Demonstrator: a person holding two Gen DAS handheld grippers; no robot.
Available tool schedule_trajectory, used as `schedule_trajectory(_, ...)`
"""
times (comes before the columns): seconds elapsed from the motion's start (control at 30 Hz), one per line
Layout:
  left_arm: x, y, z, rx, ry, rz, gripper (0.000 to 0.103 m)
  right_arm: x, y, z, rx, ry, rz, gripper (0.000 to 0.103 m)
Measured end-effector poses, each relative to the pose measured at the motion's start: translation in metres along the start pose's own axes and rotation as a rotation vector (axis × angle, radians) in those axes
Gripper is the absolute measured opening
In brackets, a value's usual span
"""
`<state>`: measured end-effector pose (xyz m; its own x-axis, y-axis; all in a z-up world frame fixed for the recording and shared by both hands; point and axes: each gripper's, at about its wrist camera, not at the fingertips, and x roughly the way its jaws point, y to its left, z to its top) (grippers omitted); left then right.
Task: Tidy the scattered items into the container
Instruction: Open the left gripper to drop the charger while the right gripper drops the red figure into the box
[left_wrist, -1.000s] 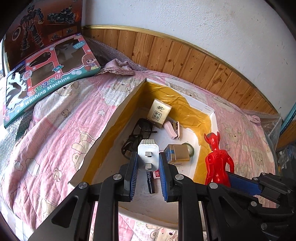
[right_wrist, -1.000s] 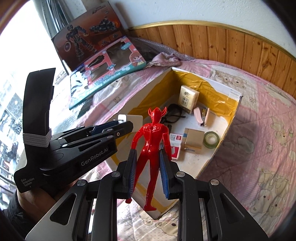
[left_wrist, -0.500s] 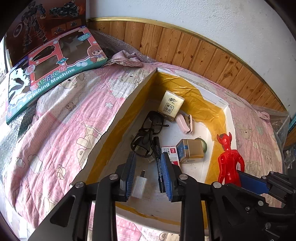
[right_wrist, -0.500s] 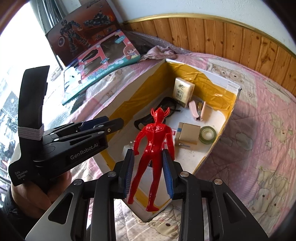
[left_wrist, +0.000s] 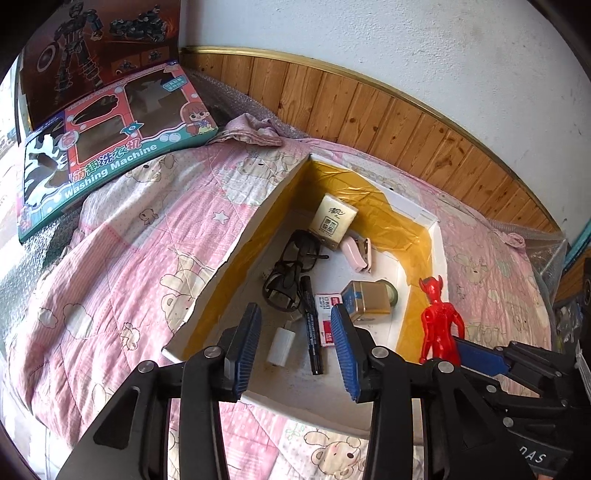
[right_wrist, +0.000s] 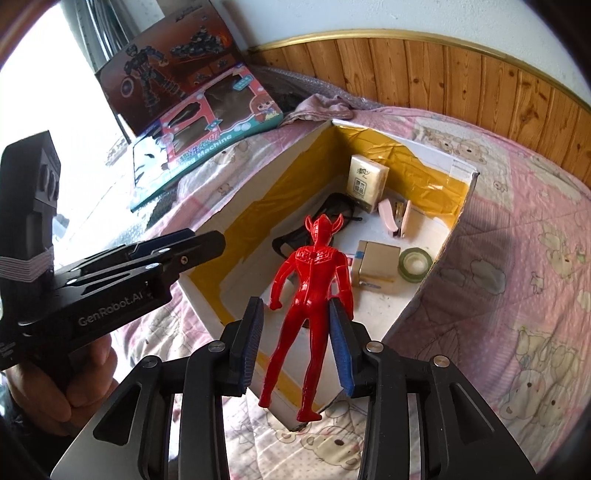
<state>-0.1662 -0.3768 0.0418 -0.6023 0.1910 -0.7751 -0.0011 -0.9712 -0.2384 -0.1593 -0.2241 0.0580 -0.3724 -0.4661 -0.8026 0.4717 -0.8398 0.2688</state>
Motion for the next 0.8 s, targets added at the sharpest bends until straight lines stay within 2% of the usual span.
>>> schedule_trajectory(0.1,-0.008,-0.008,0.001,-0.002,-0.011,-0.036,0.041,-0.003,0.003,-0.002,-0.014,-0.019,0.005,0.040)
schedule_trajectory(0.17,-0.015,-0.012,0.003,-0.004,-0.024,-0.063,0.041,-0.004,0.006,-0.003,-0.032,-0.028,-0.025,0.041)
schedule_trajectory(0.23,-0.019,-0.019,0.003,0.013,-0.034,-0.084,0.041,-0.014,0.008,-0.002,-0.035,-0.082,-0.022,0.042)
schedule_trajectory(0.27,-0.021,-0.022,0.003,0.024,-0.038,-0.086,0.042,-0.012,0.010,-0.001,-0.063,-0.084,-0.057,0.043)
schedule_trajectory(0.3,-0.021,-0.024,0.004,0.025,-0.039,-0.084,0.042,-0.007,0.005,0.001,-0.041,-0.047,-0.055,0.043)
schedule_trajectory(0.33,-0.021,-0.023,0.004,0.017,-0.036,-0.083,0.042,-0.006,-0.001,0.002,0.010,-0.029,-0.013,0.044)
schedule_trajectory(0.37,-0.020,-0.022,0.004,0.007,-0.033,-0.084,0.042,-0.009,0.000,0.001,0.003,-0.047,0.002,0.044)
schedule_trajectory(0.4,-0.020,-0.020,0.005,-0.002,-0.035,-0.084,0.042,-0.009,0.005,0.001,-0.042,-0.055,-0.026,0.044)
schedule_trajectory(0.43,-0.021,-0.018,0.005,-0.008,-0.039,-0.084,0.042,-0.005,0.005,0.001,-0.043,-0.031,-0.025,0.044)
schedule_trajectory(0.47,-0.022,-0.017,0.005,-0.012,-0.042,-0.086,0.042,-0.004,0.000,0.000,0.000,-0.021,0.013,0.044)
schedule_trajectory(0.5,-0.023,-0.016,0.006,-0.015,-0.043,-0.088,0.042,-0.006,0.002,0.000,-0.004,-0.041,0.014,0.044)
schedule_trajectory(0.57,-0.026,-0.016,0.006,-0.011,-0.052,-0.102,0.042,-0.004,0.011,-0.001,-0.073,-0.048,-0.047,0.044)
schedule_trajectory(0.8,-0.026,-0.019,0.006,0.010,-0.048,-0.108,0.042,-0.012,0.002,-0.006,0.006,-0.035,0.008,0.044)
